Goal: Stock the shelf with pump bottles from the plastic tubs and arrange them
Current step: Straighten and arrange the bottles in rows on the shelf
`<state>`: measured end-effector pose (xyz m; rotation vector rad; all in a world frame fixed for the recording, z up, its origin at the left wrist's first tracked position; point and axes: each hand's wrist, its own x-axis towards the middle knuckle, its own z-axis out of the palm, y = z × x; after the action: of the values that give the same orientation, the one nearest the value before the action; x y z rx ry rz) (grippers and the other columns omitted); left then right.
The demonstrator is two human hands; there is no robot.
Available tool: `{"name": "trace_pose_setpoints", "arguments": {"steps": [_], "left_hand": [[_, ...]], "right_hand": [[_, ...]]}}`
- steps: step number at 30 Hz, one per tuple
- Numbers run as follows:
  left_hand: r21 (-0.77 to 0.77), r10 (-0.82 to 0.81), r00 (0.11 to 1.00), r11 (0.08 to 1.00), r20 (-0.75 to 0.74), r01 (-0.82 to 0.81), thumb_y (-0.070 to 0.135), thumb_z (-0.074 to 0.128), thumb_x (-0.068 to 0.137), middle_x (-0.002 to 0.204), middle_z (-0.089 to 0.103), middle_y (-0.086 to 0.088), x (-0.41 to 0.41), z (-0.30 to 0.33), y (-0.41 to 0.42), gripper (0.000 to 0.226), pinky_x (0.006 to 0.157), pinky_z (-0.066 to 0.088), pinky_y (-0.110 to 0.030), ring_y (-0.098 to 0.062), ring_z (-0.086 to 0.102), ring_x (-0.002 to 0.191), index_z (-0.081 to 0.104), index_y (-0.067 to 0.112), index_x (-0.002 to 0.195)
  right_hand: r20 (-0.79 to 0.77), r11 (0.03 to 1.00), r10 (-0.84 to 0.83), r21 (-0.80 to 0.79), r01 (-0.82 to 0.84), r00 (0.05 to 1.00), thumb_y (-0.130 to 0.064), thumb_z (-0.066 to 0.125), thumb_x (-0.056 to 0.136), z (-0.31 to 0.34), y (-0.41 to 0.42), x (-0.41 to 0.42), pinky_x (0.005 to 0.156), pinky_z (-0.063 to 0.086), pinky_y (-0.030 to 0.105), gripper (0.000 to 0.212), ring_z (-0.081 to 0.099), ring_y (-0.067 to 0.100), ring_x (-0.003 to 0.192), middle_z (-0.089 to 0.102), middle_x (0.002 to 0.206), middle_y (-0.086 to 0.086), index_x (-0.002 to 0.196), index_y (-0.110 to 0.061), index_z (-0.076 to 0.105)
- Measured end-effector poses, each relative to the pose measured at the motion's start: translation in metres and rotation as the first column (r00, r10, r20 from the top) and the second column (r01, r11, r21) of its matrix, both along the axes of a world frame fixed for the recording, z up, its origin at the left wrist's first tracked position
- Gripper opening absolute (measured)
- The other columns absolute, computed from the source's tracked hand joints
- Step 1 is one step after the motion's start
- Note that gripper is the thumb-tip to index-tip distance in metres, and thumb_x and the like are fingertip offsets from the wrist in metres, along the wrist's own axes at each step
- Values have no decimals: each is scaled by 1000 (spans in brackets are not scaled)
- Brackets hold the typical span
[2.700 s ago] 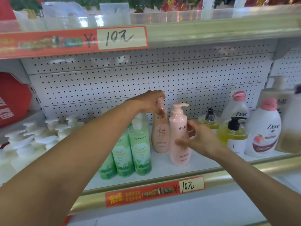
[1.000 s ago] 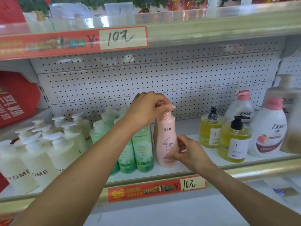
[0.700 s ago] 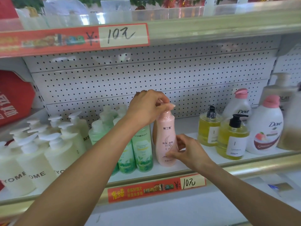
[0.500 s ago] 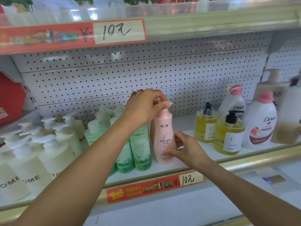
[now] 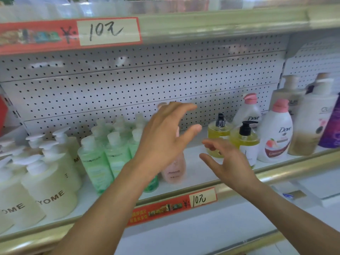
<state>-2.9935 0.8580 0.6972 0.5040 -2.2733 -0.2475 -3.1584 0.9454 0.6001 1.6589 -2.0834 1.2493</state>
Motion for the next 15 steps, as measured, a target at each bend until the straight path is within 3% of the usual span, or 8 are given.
{"name": "trace_pose_setpoints", "arguments": {"steps": [5, 8, 11, 15], "left_hand": [[122, -82, 994, 990, 71, 73, 44, 61, 91, 125, 55, 17, -39, -32, 29, 40, 96, 40, -25, -4, 50, 116, 56, 33, 129], [269, -76, 991, 962, 114, 43, 44, 62, 90, 123, 53, 16, -65, -48, 31, 43, 98, 44, -30, -3, 51, 112, 53, 35, 131], [491, -52, 995, 871, 88, 2, 38, 65, 91, 128, 53, 11, -95, -56, 23, 48, 102, 43, -30, -6, 50, 119, 49, 33, 136], [572, 23, 996, 817, 88, -70, 35, 67, 90, 141, 51, 2, -139, -65, 0, 58, 104, 41, -32, -15, 49, 129, 44, 24, 142]], "right_hand": [[33, 995, -29, -91, 32, 999, -22, 72, 84, 14, 24, -49, 74, 53, 46, 30, 59, 15, 94, 62, 102, -7, 113, -21, 65], [31, 989, -74, -125, 77, 997, -21, 73, 83, 18, 36, -80, 78, 53, 46, 31, 58, 17, 98, 58, 102, -6, 113, -20, 63], [81, 986, -149, -68, 154, 986, -27, 74, 83, 15, 43, -103, 86, 51, 45, 43, 54, 21, 105, 55, 113, 1, 121, -15, 57], [146, 989, -121, 103, 106, 982, -27, 75, 81, 14, 44, -120, 98, 46, 44, 67, 51, 26, 118, 50, 128, 9, 137, -11, 42]]}}
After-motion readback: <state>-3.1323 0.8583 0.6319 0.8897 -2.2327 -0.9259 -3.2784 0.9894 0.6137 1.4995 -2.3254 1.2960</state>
